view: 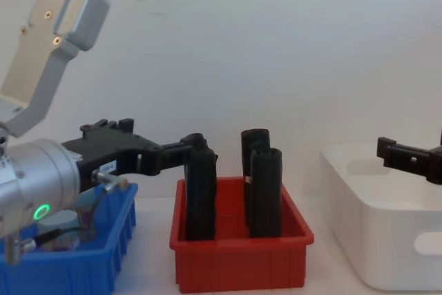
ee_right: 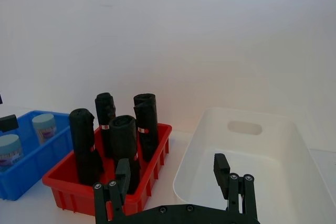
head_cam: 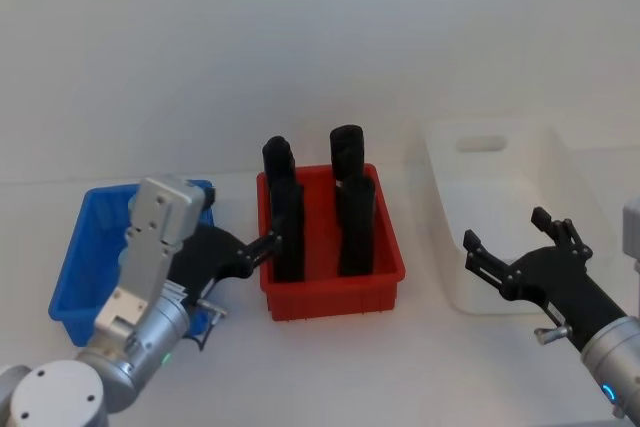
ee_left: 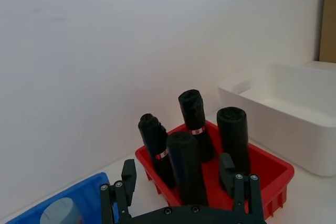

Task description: Pick the cotton swabs from the blue box and place them into the white box.

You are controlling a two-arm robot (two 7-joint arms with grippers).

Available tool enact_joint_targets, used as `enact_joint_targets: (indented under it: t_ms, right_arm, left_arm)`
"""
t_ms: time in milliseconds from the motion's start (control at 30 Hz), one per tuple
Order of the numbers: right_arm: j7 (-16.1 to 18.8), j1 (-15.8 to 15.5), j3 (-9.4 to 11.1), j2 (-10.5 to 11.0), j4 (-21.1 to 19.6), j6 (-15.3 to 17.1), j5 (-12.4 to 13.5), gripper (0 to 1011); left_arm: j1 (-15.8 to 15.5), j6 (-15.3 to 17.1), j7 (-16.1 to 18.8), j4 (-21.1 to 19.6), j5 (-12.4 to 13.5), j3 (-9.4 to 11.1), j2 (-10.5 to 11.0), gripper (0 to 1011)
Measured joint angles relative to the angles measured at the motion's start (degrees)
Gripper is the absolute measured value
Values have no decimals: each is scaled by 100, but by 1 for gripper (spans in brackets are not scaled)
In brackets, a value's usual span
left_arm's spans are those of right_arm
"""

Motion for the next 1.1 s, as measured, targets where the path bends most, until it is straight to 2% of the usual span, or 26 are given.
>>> enact_joint_targets:
  t_ms: [500, 1100]
  right_arm:
    - [0, 0, 0, 0, 0, 0, 0, 1002]
    - [0, 0, 0, 0, 0, 0, 0, 1002]
  left_arm:
    - [-262, 234, -274, 733, -418, -346, 110, 1000]
    - [-602, 467, -415, 1620, -496, -586, 122, 1000]
